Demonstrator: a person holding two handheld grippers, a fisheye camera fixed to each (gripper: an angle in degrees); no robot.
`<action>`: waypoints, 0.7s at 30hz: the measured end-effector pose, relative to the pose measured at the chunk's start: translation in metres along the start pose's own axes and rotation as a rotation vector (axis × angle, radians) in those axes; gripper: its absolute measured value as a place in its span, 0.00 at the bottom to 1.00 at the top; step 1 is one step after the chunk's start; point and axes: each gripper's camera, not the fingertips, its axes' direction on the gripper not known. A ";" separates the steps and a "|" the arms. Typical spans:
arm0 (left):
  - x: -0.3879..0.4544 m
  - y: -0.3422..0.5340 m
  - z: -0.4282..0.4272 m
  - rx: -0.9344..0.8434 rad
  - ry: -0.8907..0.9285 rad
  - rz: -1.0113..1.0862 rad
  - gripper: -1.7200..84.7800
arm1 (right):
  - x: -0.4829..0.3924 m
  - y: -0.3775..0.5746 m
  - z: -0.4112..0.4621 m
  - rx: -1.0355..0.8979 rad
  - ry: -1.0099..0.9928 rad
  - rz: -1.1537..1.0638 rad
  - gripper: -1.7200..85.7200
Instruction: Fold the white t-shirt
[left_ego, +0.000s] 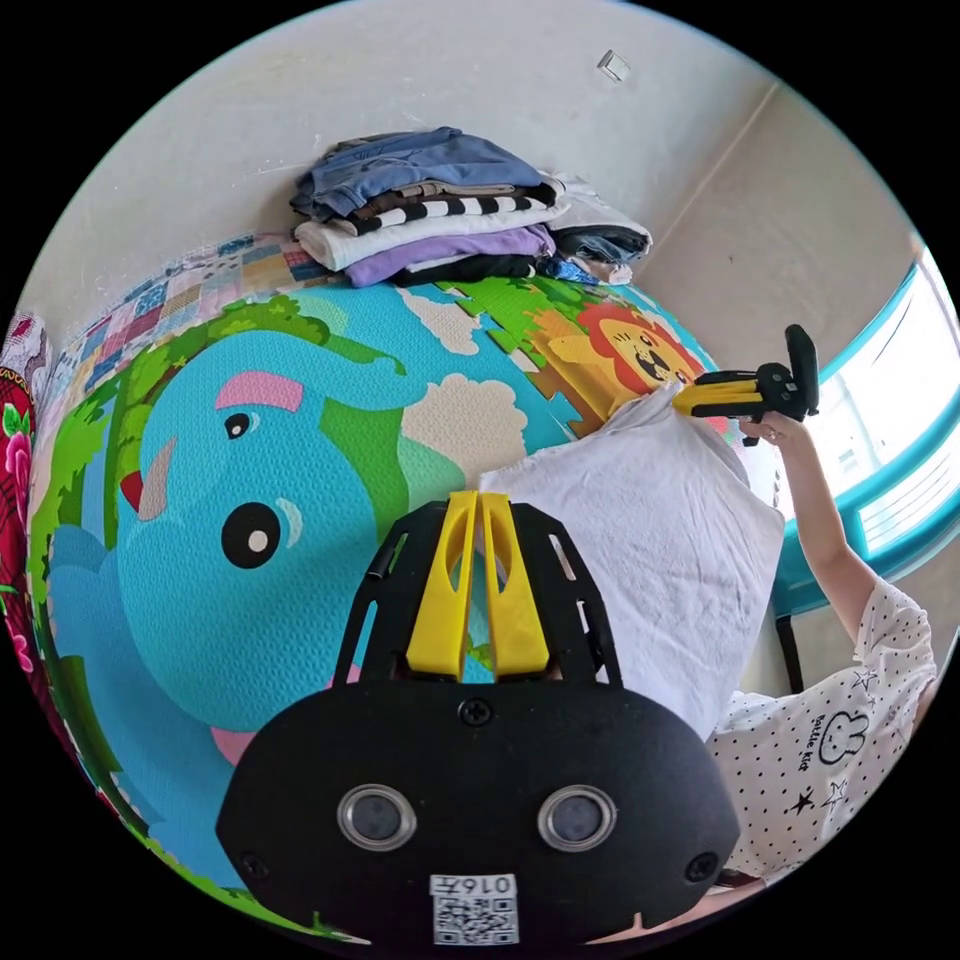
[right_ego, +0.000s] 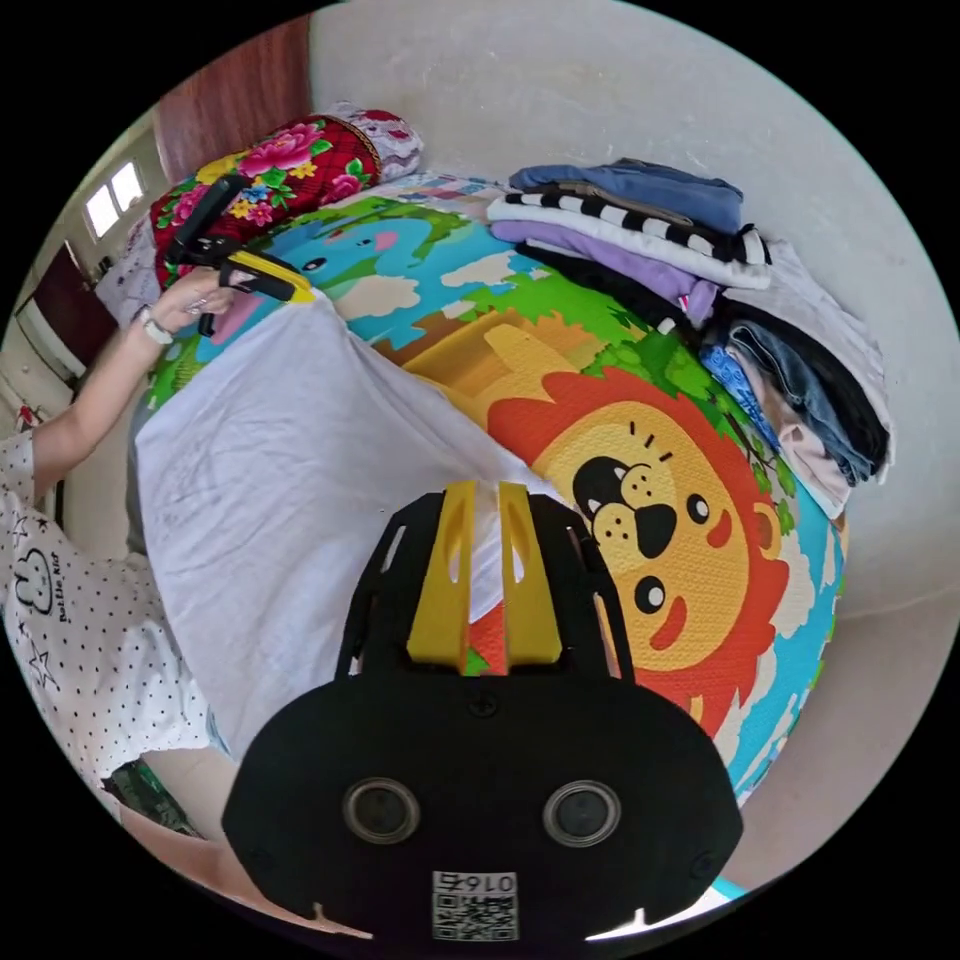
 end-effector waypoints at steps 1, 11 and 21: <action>0.002 0.001 -0.002 0.008 -0.007 0.006 0.01 | 0.000 -0.001 -0.003 0.015 -0.002 0.017 0.04; -0.011 0.002 0.026 -0.032 0.029 -0.023 0.01 | -0.019 -0.017 0.007 -0.002 0.119 0.036 0.02; 0.078 0.102 -0.006 -0.076 0.138 0.185 0.01 | -0.083 -0.009 -0.048 0.140 0.033 -0.081 0.04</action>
